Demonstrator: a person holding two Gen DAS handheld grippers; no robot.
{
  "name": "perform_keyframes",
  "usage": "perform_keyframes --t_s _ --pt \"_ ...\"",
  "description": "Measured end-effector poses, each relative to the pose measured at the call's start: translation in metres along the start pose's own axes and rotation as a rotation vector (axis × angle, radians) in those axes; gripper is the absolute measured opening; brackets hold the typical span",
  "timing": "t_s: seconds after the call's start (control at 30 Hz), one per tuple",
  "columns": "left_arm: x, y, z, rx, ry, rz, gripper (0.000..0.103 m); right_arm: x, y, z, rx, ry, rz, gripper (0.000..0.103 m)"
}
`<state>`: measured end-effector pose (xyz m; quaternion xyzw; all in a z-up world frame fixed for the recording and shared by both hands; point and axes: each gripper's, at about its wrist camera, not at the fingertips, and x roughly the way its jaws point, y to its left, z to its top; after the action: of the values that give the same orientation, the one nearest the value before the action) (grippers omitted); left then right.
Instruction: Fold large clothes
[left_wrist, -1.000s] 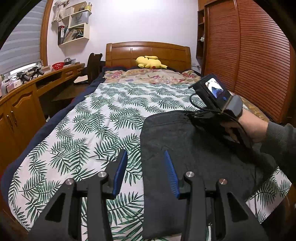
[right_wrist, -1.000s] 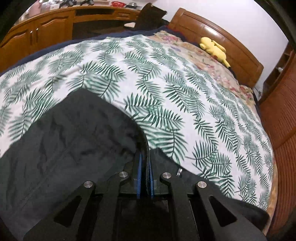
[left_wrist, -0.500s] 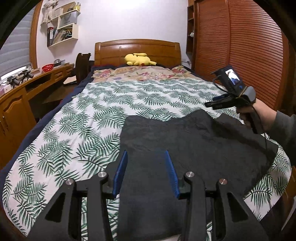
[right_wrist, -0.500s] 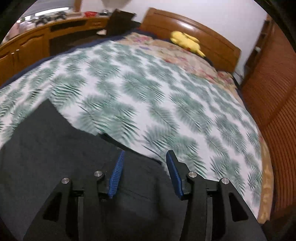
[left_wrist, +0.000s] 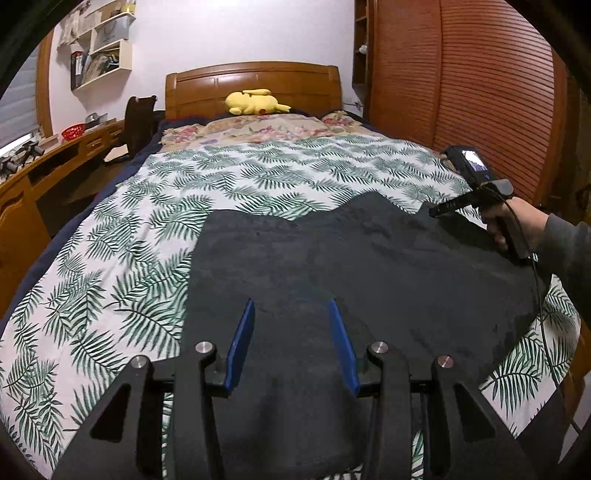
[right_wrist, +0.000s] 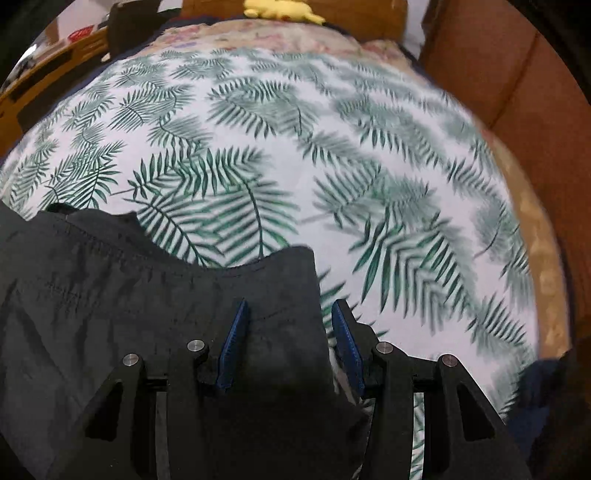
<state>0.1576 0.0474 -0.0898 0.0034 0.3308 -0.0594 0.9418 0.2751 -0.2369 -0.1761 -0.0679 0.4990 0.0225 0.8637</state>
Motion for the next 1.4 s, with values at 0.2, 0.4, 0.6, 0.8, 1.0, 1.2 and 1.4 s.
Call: perform_keyframes --t_s 0.2,0.4,0.6,0.8,1.0,1.2,1.4 --pt "0.009 -0.015 0.003 0.016 0.012 -0.017 0.041 -0.019 -0.004 -0.001 -0.018 -0.104 0.031 0.005" --pt "0.014 -0.028 0.006 0.032 0.016 -0.034 0.041 -0.040 -0.022 0.008 0.083 -0.173 -0.073 0.005" --pt "0.016 -0.040 0.008 0.049 0.020 -0.049 0.041 -0.064 -0.012 -0.007 0.036 -0.190 -0.027 0.058" --pt "0.013 -0.048 0.008 0.055 0.015 -0.067 0.041 -0.093 0.012 -0.059 -0.048 -0.192 0.049 0.064" --pt "0.011 -0.060 0.008 0.067 0.010 -0.084 0.041 -0.128 0.028 -0.127 -0.086 -0.203 0.142 0.064" --pt "0.010 -0.078 0.007 0.086 0.011 -0.105 0.041 -0.144 0.024 -0.172 -0.070 -0.208 0.124 0.065" --pt "0.012 -0.096 0.004 0.105 0.018 -0.123 0.041 -0.155 0.007 -0.196 -0.046 -0.206 0.086 0.065"
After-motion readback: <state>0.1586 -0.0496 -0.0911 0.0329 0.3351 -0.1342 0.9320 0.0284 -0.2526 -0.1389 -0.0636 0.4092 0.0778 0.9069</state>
